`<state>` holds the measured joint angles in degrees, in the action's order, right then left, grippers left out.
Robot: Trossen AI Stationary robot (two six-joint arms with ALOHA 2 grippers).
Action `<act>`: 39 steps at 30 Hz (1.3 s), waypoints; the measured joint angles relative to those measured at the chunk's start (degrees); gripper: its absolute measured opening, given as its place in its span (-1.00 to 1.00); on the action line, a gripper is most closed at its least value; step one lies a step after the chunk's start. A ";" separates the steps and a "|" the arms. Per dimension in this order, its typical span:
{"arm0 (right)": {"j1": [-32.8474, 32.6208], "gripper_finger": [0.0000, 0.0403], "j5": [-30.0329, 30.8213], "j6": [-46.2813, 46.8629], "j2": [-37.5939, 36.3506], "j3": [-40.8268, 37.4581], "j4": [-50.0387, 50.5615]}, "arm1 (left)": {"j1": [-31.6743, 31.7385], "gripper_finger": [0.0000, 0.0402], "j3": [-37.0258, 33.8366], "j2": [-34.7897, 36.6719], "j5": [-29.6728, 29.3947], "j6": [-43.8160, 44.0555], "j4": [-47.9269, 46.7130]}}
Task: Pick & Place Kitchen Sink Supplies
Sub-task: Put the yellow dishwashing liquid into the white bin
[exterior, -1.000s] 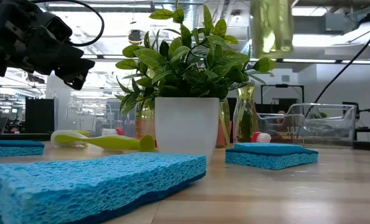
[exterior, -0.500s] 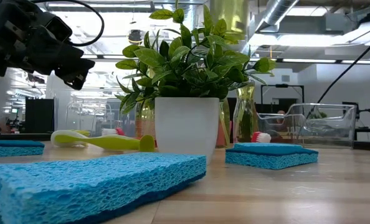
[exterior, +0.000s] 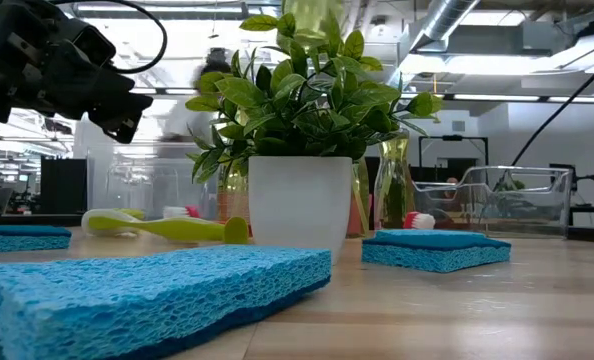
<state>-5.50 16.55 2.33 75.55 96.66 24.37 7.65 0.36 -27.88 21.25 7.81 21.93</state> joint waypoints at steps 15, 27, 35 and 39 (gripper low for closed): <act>6.11 -0.53 -11.93 -2.34 7.12 0.00 -12.50 | 0.00 -0.25 0.00 -0.02 -0.01 -0.01 0.34; 9.11 -0.53 -15.87 -0.46 7.12 0.00 -18.59 | 0.00 -0.25 0.00 -0.02 -0.02 -0.02 0.57; 9.75 -0.53 -16.78 -0.33 7.10 0.01 -22.50 | 0.00 -0.25 0.00 -0.02 -0.01 0.00 0.94; 9.77 -0.53 -16.78 -0.36 7.10 0.02 -22.25 | 0.00 -0.25 0.00 -0.02 0.01 0.00 1.11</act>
<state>4.27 -0.23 1.98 82.65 96.68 2.12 7.66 0.36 -27.90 21.26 7.81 23.05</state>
